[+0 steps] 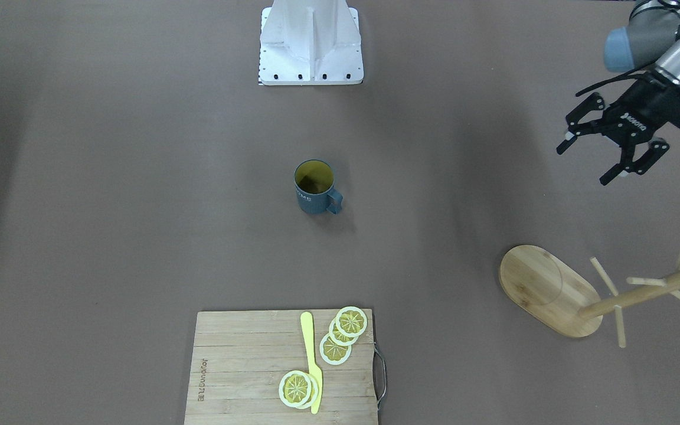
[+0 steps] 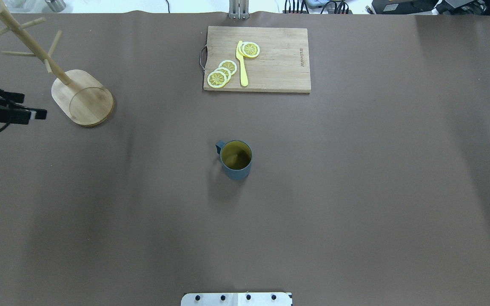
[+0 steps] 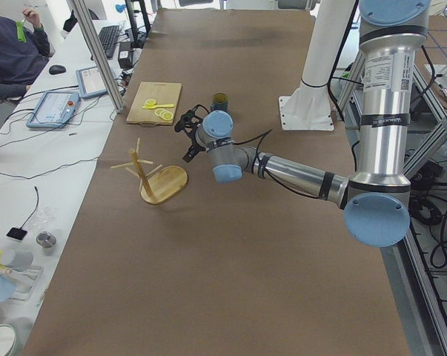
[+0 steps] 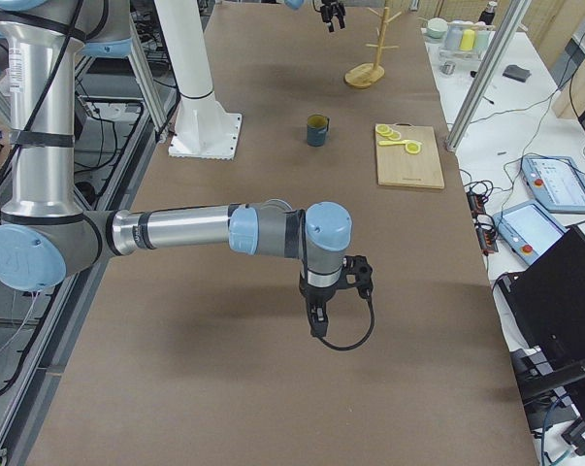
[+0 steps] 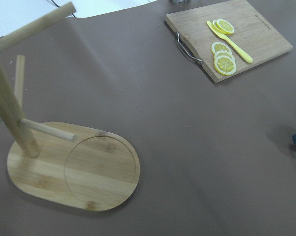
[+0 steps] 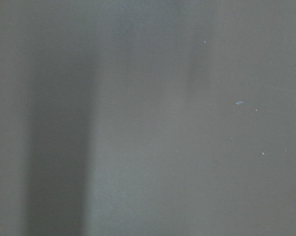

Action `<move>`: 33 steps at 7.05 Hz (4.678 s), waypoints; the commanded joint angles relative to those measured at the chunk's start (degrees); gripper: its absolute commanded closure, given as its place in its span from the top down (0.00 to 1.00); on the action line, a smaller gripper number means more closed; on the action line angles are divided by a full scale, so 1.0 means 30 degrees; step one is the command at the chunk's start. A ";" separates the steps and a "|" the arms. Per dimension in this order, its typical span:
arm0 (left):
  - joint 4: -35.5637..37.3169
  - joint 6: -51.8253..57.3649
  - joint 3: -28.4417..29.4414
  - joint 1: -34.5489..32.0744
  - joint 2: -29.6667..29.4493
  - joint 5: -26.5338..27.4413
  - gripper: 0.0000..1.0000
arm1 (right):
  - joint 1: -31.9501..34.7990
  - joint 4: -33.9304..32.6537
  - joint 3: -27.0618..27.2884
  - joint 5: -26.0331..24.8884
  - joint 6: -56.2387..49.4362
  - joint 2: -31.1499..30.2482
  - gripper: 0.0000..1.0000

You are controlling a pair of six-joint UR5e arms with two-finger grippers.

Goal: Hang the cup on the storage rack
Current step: 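Move the left gripper from the rack toward the mug handle, then close the left gripper on the teal mug's handle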

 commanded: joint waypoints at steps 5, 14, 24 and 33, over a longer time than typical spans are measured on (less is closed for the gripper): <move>-0.0840 -0.0767 0.4904 0.7962 -0.6306 0.8089 0.97 | 0.0165 0.6435 -0.2982 0.0161 0.4452 -0.1034 1.00; -0.0781 -0.0650 0.7898 0.9638 -0.9622 0.8622 0.85 | 0.0047 0.6437 -0.3011 0.0279 0.4486 -0.0887 1.00; -0.1689 -0.0649 0.8456 1.0048 -1.0502 0.8622 0.53 | -0.0041 0.6437 -0.3069 0.0220 0.4457 -0.0887 1.00; -0.3358 -0.0825 0.8485 1.0517 -1.0386 0.8622 0.48 | -0.0159 0.6437 -0.3069 0.0191 0.4428 -0.0858 1.00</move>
